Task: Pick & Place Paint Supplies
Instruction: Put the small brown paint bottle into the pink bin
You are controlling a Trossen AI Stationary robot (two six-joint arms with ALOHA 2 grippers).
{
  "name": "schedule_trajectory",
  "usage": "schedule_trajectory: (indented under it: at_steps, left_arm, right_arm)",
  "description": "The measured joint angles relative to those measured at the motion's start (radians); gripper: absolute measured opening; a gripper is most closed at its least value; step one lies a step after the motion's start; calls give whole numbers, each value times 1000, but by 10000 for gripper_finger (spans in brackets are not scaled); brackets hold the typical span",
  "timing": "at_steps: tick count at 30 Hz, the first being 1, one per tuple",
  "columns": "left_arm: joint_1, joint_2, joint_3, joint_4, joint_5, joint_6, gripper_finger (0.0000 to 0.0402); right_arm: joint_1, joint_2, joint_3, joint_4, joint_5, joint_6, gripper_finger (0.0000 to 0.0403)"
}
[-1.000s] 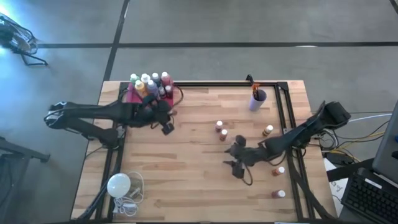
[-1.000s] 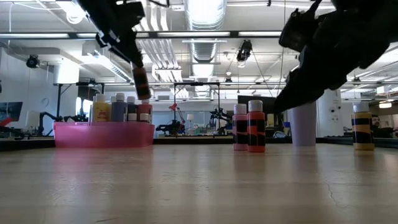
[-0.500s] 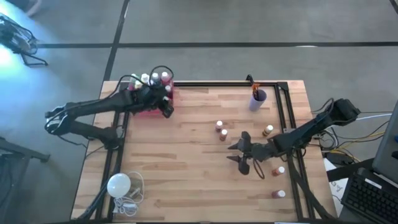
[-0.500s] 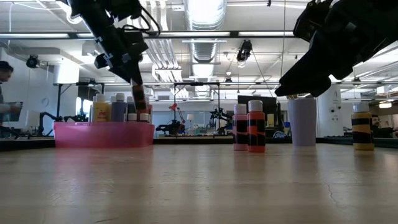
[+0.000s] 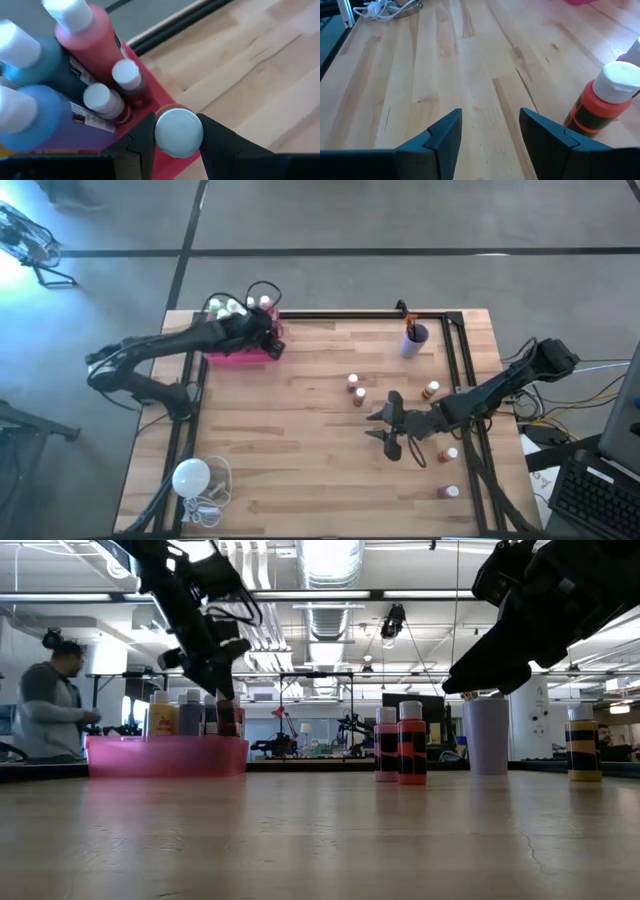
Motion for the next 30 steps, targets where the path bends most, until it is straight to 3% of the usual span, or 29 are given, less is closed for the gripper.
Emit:
schedule_trajectory:
  at_steps: [16,30]
  left_arm:
    - [79,143,0,62,6,-50,127]
    - [102,223,5,119,-1,-79,127]
  right_arm:
    - [0,43,0,9,0,-1,212]
    - [0,41,0,9,0,-4,182]
